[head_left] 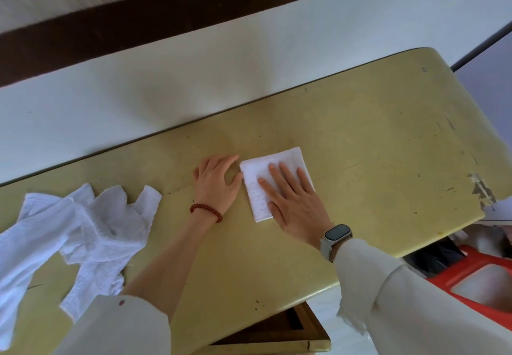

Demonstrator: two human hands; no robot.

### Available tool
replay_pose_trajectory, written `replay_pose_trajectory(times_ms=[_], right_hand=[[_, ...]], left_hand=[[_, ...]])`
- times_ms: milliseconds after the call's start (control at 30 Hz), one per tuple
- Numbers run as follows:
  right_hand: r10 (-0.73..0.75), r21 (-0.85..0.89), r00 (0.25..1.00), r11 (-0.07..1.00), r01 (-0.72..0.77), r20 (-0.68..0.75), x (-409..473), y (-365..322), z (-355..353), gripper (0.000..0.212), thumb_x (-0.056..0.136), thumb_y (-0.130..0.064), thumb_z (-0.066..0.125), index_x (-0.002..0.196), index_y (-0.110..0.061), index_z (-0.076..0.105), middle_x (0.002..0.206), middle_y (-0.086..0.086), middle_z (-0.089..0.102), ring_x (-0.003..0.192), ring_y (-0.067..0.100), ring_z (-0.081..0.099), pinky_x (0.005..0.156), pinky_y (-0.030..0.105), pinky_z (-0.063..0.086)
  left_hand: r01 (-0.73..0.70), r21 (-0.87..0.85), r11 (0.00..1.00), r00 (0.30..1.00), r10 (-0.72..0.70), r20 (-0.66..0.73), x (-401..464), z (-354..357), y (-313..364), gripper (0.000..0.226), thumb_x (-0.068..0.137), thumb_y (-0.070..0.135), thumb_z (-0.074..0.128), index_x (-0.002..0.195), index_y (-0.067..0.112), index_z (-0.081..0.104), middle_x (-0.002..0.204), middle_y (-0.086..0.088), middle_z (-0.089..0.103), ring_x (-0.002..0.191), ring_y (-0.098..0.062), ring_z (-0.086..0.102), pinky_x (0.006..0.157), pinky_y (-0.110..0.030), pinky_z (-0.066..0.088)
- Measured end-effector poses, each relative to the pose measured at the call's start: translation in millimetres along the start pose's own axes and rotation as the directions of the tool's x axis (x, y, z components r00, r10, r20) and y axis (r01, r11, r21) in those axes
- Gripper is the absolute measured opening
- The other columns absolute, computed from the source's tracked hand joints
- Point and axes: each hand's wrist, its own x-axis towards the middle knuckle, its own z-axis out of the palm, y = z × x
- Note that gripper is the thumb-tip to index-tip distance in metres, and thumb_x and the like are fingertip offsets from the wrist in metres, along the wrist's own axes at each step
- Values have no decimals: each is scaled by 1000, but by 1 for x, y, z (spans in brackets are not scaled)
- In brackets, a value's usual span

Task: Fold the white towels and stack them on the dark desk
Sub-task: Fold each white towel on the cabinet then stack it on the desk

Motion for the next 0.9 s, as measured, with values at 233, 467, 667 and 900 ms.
replay_pose_trajectory(times_ms=[233, 467, 667, 900], right_hand=[[4, -12, 1000, 1000, -4, 8, 0, -1, 3, 49, 95, -32, 24, 142, -19, 31, 150, 13, 28, 139, 31, 24, 110, 49, 16], [2, -14, 1000, 1000, -2, 0, 0, 0, 4, 48, 97, -33, 19, 142, -19, 29, 150, 13, 28, 139, 31, 23, 110, 50, 16], [-7, -19, 1000, 1000, 7, -8, 0, 0, 4, 48, 96, -32, 24, 141, -19, 30, 150, 13, 28, 139, 32, 23, 110, 50, 17], [2, -16, 1000, 1000, -1, 18, 0, 0, 4, 49, 98, -34, 15, 143, -20, 29, 151, 12, 26, 140, 31, 21, 111, 50, 16]], left_hand=[[-91, 25, 996, 996, 90, 21, 12, 5, -5, 31, 80, 15, 62, 110, 24, 65, 112, 2, 60, 114, -22, 42, 92, -28, 22], [-172, 65, 983, 985, 171, 23, 15, 8, -2, 34, 72, 29, 54, 102, 23, 68, 103, 2, 61, 107, -23, 48, 92, -30, 25], [-316, 123, 941, 945, 323, -43, 23, 16, 0, 29, 66, 8, 53, 89, 15, 69, 85, -2, 64, 85, -27, 58, 77, -33, 40], [-428, 202, 881, 894, 445, -49, 34, 13, -6, 26, 73, 18, 43, 78, 12, 68, 70, -3, 61, 68, -27, 59, 63, -31, 47]])
